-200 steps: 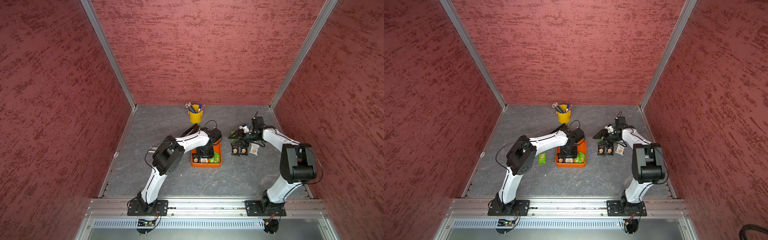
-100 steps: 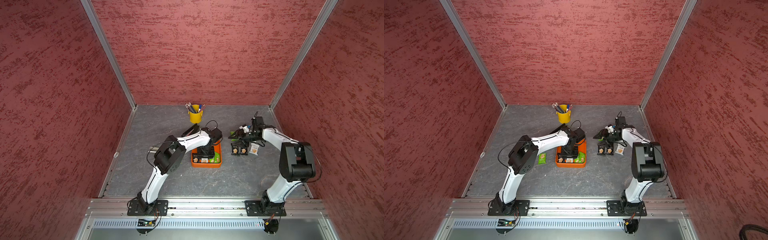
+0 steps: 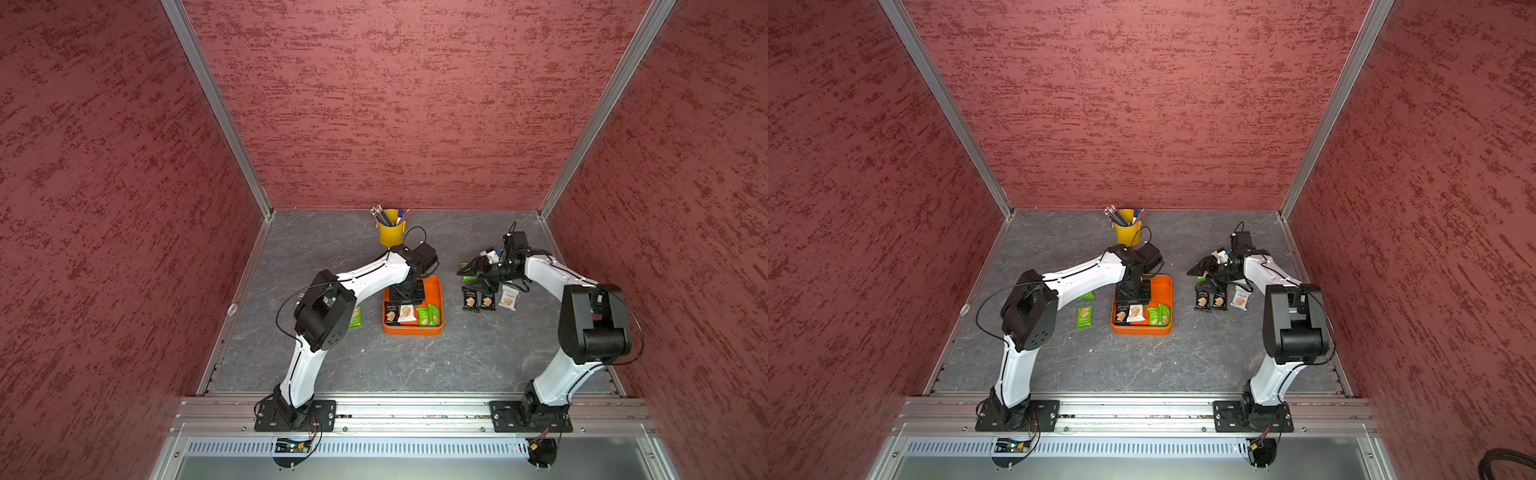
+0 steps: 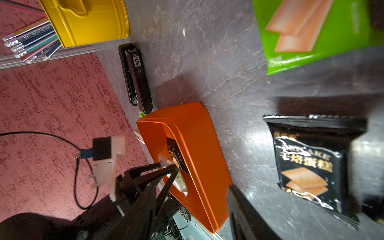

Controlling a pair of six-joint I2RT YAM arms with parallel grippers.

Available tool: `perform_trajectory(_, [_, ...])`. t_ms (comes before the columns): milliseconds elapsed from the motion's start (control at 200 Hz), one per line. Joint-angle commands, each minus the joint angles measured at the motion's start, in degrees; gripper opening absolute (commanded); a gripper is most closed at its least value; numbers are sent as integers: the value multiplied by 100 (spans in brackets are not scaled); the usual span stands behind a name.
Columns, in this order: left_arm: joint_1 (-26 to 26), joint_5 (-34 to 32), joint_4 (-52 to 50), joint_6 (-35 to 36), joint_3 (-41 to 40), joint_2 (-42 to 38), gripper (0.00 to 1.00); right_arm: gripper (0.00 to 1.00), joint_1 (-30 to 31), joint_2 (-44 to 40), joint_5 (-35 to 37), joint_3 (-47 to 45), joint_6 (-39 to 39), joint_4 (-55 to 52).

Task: Take the cookies out of the storage box
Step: Pick up the cookie from the storage box, then place the cookie at the center of the board.

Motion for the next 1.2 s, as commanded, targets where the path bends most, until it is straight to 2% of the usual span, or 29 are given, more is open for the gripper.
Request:
perform_trajectory(0, [117, 8, 107, 123, -106, -487, 46, 59, -42, -207, 175, 134, 251, 295])
perform_trajectory(296, [604, 282, 464, 213, -884, -1552, 46, 59, 87, -589, 353, -279, 918, 903])
perform_trajectory(526, [1035, 148, 532, 530, -1958, -2359, 47, 59, 549, -730, 579, -530, 1529, 1522])
perform_trajectory(681, [1149, -77, 630, 731, -2723, -2774, 47, 59, 902, -614, 735, -421, 1784, 1736])
perform_trajectory(932, [1127, -150, 1068, 793, -3711, -3062, 47, 59, 1262, -362, 901, -32, 1957, 1724])
perform_trajectory(1192, [1006, -74, 1487, 829, -4037, -2700, 46, 58, 1318, -368, 990, 75, 1916, 1500])
